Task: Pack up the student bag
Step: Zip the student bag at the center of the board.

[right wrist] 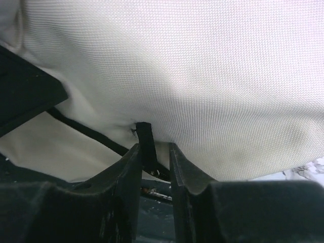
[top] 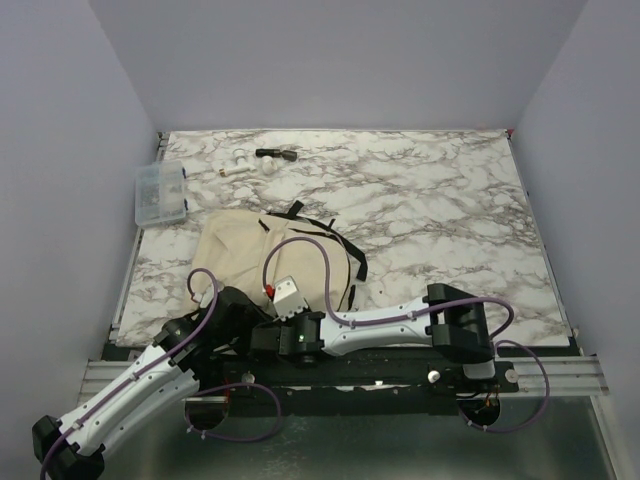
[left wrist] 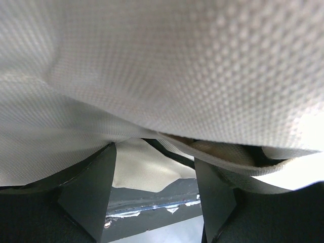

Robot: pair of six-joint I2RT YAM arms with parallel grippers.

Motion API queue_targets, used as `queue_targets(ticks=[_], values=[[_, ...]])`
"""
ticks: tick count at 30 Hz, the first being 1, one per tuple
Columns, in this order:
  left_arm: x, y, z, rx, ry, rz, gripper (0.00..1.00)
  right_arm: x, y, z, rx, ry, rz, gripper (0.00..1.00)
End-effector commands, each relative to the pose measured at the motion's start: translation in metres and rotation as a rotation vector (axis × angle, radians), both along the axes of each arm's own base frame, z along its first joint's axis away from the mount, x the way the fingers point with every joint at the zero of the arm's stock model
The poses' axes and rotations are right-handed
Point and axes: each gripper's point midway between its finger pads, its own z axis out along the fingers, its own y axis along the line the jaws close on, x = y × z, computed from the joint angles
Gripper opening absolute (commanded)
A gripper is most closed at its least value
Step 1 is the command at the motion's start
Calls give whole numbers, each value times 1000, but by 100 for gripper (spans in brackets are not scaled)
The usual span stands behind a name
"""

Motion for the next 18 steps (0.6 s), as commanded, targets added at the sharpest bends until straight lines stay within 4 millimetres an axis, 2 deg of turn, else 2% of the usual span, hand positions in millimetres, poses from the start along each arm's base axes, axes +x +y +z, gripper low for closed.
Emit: queue_targets(ticks=[1,4,7,8,11,16,18], values=[[3,-5,4,-18,-9,-12,65,15,-13,1,-71,-98,-46,28],[4,-4,2,-13,-5,2,65,20,-19,5,-91,-134,-72,19],[5,0,-1,-14,2,46,65,23,-20,14,-73,-157,-83,2],[6,1,-2,-22,-2,64,65,23,-21,18,-56,-160,-87,1],[12,4,0,-49,-35,113,64,23,-24,28,-7,-164,-111,0],[17,7,3,-65,-78,145,62,26,-51,47,25,-209,-302,0],[17,6,4,-64,-87,132,61,24,-47,46,44,-182,-302,1]])
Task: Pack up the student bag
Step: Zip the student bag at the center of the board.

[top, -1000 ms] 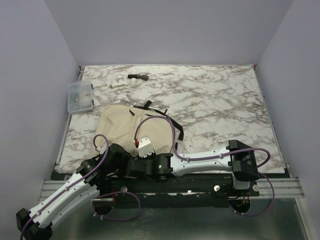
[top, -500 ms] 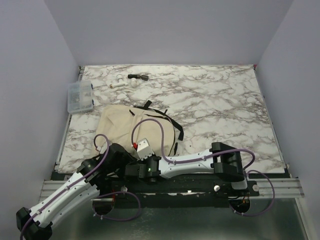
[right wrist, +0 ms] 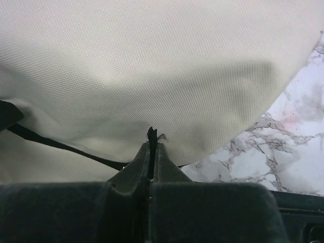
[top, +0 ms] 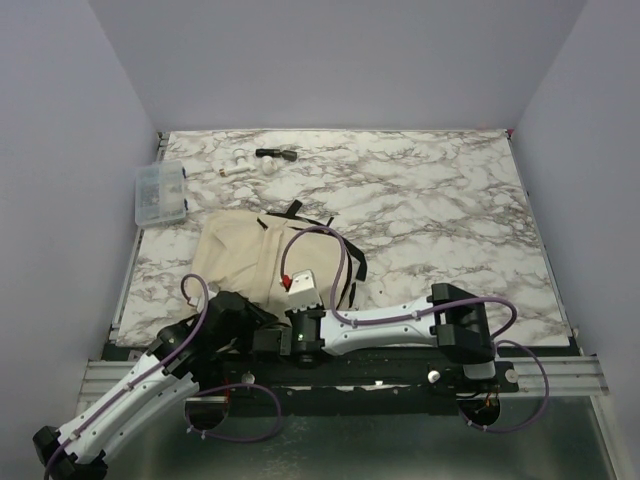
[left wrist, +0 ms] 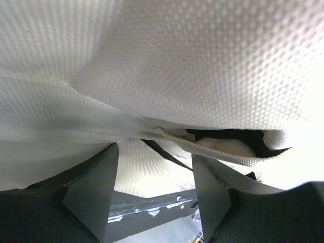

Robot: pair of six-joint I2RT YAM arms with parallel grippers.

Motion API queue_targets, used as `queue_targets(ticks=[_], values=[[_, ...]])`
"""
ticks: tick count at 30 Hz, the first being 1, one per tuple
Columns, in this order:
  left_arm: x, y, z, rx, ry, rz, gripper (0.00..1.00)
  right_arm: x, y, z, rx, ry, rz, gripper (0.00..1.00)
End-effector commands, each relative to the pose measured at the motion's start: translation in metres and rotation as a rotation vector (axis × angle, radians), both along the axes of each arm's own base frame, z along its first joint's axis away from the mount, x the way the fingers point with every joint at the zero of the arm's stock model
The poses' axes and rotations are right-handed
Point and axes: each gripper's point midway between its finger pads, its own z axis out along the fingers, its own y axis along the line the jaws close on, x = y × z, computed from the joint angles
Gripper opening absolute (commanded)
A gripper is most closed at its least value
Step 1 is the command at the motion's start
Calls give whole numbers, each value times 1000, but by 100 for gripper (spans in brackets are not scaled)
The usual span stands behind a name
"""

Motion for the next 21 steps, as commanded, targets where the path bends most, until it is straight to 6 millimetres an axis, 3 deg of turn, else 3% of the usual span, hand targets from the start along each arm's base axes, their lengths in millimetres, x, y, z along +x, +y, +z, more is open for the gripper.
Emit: queue_targets(ticks=[1,5,9,12,15,17,18,21], values=[[11,4,1,14,-63,21,60,6,-15,25,38,-52,-75,0],[8,-12,24,-8,-191,-163,65,-2,4,18,168,28,9,0],[-14,-30,45,-142,-192,-279,67,-4,8,20,281,91,62,0],[-34,-43,51,-319,-13,-228,66,-5,13,26,347,102,95,0],[-47,-52,42,-439,218,-126,54,-8,19,26,381,119,132,0],[-46,-53,41,-464,279,-66,48,-11,23,25,399,133,156,0],[-42,-51,41,-458,280,-33,50,-12,23,23,408,133,159,0],[-34,-47,31,-428,326,68,66,-11,23,24,429,123,174,0]])
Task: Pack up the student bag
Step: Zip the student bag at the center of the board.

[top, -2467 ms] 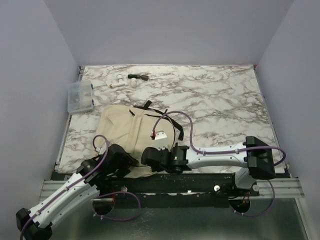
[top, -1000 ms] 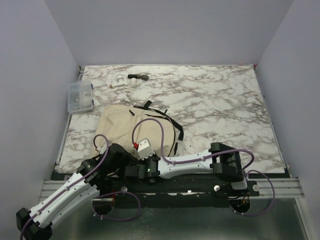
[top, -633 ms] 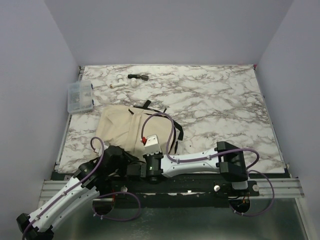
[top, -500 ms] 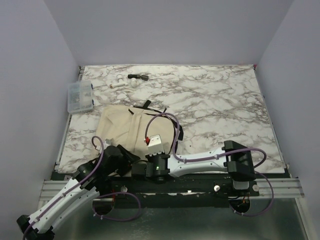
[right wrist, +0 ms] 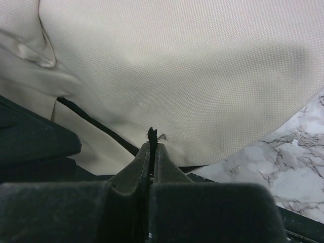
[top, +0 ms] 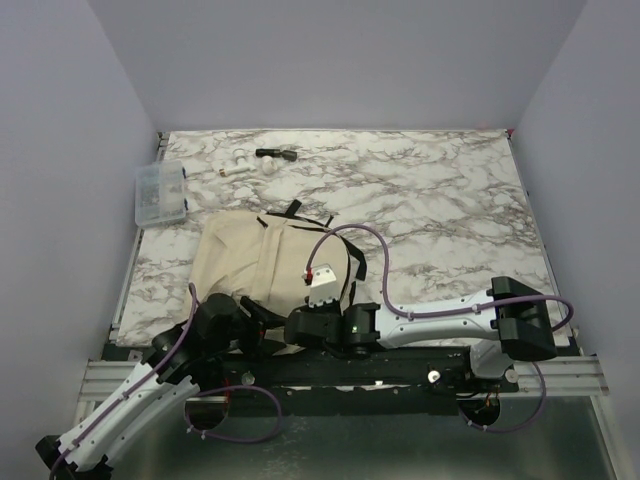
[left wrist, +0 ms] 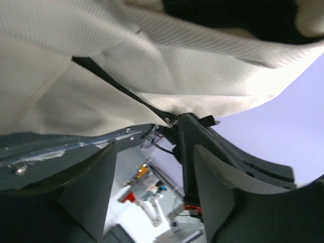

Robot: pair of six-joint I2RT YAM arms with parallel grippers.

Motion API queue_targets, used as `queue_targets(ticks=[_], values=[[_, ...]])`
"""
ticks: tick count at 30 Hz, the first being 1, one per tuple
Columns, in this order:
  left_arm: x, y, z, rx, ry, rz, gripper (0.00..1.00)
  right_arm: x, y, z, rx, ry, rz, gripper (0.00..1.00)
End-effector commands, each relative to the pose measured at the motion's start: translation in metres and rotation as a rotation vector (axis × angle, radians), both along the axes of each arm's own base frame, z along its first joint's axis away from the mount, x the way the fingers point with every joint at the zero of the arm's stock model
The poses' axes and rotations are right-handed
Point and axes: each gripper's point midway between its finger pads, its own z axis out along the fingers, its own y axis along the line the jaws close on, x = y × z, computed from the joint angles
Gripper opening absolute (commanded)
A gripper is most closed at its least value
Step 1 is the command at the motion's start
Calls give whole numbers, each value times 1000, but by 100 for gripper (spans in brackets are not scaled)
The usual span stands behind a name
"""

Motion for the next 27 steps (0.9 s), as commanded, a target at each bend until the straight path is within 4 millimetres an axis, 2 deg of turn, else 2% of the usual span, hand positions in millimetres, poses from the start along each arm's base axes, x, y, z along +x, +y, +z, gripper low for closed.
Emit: queue_targets(ticks=[1,4,9,16,19,20,22,23,27], values=[[-1,1,-17,-11,256,139,69,-1,11,10,83,-14,41,0],[-3,4,-33,44,329,167,72,4,4,10,60,-37,13,0],[-11,9,-52,115,452,202,66,11,-6,10,13,-74,-21,0],[5,25,-67,227,421,311,56,10,-8,12,27,-77,4,0],[14,34,-73,272,379,353,32,12,-13,11,9,-85,-4,0],[17,37,-74,286,358,366,21,13,-16,9,-1,-91,-13,0],[24,46,-75,313,307,400,5,16,-25,7,-29,-104,-49,0],[26,49,-77,322,296,413,0,19,-30,8,-36,-114,-77,0],[27,64,-84,359,269,466,0,30,-62,23,-33,-183,-182,0]])
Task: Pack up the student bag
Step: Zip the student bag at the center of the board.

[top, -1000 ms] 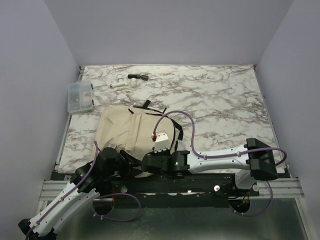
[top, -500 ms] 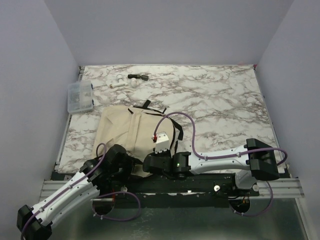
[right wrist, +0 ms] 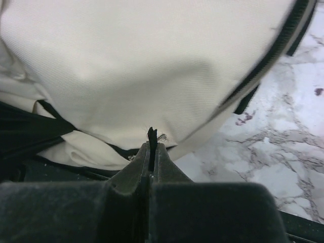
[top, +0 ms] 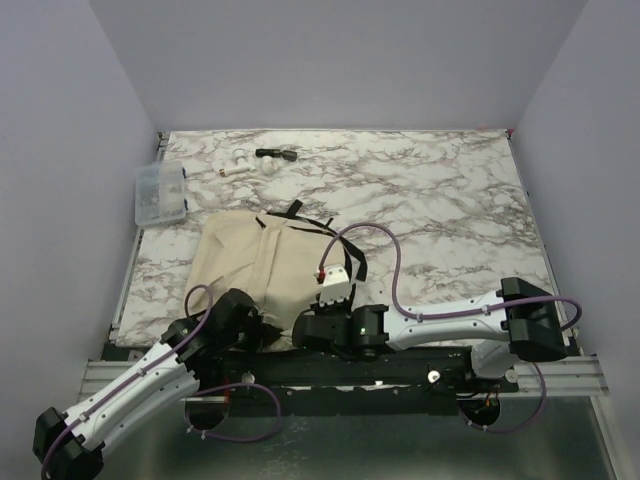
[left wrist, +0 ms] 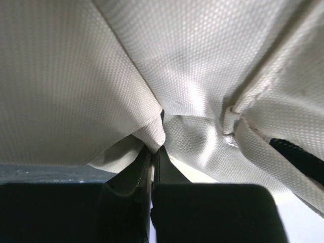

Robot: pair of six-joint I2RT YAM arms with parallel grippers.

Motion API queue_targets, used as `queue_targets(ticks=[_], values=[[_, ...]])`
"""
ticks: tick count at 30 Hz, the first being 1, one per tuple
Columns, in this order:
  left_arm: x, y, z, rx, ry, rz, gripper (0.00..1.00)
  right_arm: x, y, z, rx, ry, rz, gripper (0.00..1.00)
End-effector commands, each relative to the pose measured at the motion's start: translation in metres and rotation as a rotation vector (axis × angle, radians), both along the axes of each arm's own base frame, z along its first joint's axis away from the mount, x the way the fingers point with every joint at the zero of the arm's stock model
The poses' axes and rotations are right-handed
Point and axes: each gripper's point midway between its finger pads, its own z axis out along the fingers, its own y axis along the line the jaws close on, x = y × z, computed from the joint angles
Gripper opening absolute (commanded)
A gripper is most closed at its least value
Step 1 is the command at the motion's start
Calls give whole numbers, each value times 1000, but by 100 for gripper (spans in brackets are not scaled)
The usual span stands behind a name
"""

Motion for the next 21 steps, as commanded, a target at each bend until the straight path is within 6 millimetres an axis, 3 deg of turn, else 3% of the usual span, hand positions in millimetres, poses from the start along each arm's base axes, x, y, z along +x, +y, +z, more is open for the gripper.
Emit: queue_targets(ticks=[1,6,9,13,15,20,21], values=[[4,47,-31,208,-24,120,0,24,-55,29,-18,-146,-164,0],[3,51,-30,215,-41,119,0,54,-99,41,-56,-178,-292,0],[2,56,-23,251,-47,110,0,73,-107,43,-43,-175,-284,0],[3,64,-7,301,-91,75,0,91,-93,58,55,-207,-154,0],[7,62,4,303,-138,35,0,91,-75,68,105,-218,-23,0],[31,24,61,238,-520,-268,1,65,-33,92,298,-159,222,0],[33,16,74,226,-618,-344,10,60,-27,92,316,-124,239,0]])
